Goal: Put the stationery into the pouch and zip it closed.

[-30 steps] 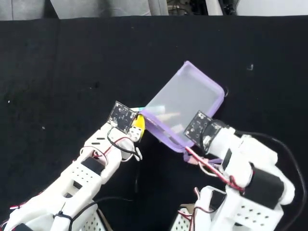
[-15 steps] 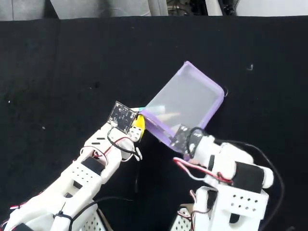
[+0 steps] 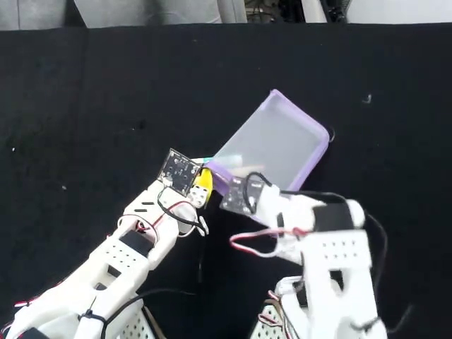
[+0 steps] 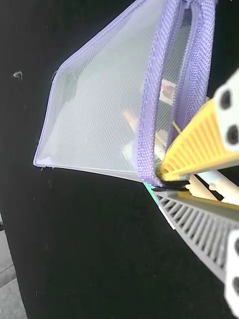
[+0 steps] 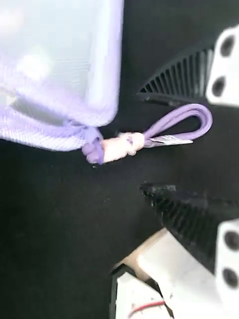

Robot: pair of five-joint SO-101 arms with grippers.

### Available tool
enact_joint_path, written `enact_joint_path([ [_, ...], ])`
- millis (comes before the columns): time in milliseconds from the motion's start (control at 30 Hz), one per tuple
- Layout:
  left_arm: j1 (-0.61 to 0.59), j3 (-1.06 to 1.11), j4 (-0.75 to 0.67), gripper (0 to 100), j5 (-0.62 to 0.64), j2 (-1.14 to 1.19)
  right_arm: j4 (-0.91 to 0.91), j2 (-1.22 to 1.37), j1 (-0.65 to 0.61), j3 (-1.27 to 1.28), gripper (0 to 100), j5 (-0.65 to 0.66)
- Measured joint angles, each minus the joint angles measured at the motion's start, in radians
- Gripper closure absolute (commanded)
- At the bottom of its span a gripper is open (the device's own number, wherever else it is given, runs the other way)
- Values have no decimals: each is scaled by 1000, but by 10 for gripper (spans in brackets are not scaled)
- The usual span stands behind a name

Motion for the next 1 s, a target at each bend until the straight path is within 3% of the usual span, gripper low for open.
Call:
enact_joint_path([
  [233, 0, 0, 0, 970, 0, 0, -150, 198, -25, 34, 758, -9],
  [500, -5, 0, 0, 970, 0, 0, -368, 203, -54, 195, 758, -9],
  [767, -6, 0, 0, 970, 0, 0, -387, 203, -57, 262, 758, 31],
  [1000, -6, 0, 0, 970, 0, 0, -526, 203, -38, 353, 761, 46],
])
